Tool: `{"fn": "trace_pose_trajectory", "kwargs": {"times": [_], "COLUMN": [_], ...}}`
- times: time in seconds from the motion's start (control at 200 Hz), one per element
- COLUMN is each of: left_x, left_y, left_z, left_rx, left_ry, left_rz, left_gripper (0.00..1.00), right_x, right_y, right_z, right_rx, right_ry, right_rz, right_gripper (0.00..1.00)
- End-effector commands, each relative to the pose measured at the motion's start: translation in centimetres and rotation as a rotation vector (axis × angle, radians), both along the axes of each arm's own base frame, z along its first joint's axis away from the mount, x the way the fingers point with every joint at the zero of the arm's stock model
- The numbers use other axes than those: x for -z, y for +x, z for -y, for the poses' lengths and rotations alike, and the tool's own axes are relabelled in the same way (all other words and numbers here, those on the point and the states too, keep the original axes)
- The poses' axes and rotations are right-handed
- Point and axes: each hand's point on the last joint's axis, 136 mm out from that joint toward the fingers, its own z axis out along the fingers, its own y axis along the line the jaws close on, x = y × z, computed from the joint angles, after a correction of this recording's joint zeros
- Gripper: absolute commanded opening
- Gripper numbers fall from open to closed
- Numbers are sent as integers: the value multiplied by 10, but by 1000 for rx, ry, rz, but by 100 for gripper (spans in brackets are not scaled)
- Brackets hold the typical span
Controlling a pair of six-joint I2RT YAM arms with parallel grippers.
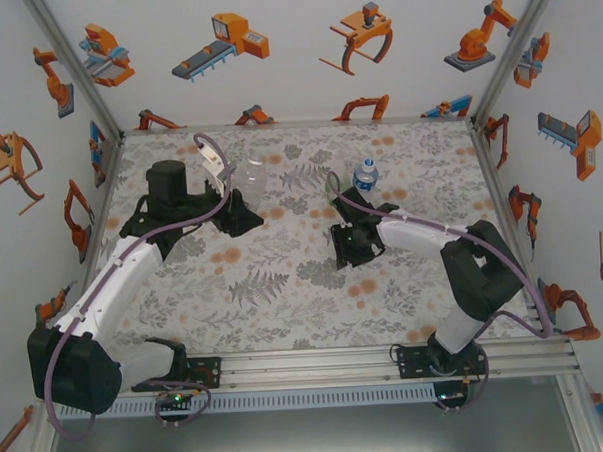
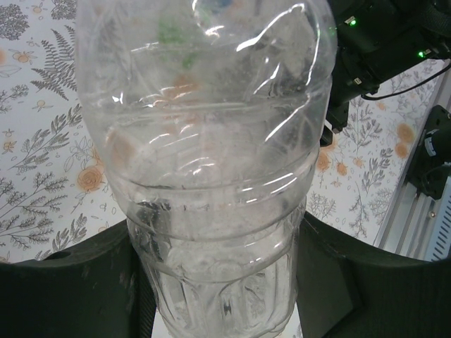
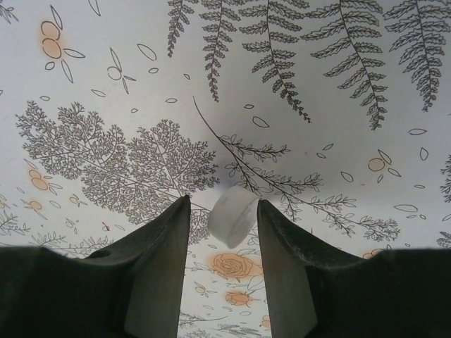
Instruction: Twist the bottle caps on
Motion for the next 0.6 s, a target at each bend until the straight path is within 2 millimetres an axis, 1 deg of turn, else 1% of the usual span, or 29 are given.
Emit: {"fn": "trace_pose_trajectory", "kwargs": {"times": [0.0,0.115,0.22,0.3,0.365,0.436,0.541,0.596], "left_x": [-13,-12,-12,-12,-11,-11,-10,-10], "left_y": [0,1,1,1,1,2,3,3], "left_z": [5,5,5,5,5,6,6,6], "left_rx": [31,30,29,30,30,30,29,30], "left_ry": [-13,-11,-10,-11,-10,-10,-10,-11], "left_rz": [33,31,28,28,26,23,20,18], "left_gripper": [0,0,0,0,0,0,0,0], "right_x": [8,12,11,7,0,-10,-32,-38], "right_y": [-4,-4,-4,-4,-4,-1,2,3], "right_z": [1,1,-2,-7,-14,-22,-39,-46], "right_rx": [10,9,4,-4,-10,-10,-19,-24], "right_ry": [-8,-9,2,31,72,133,307,397], "right_rz": [-27,-36,-39,-41,-41,-35,-22,-21], "right_gripper": [42,40,32,29,25,24,23,23]}}
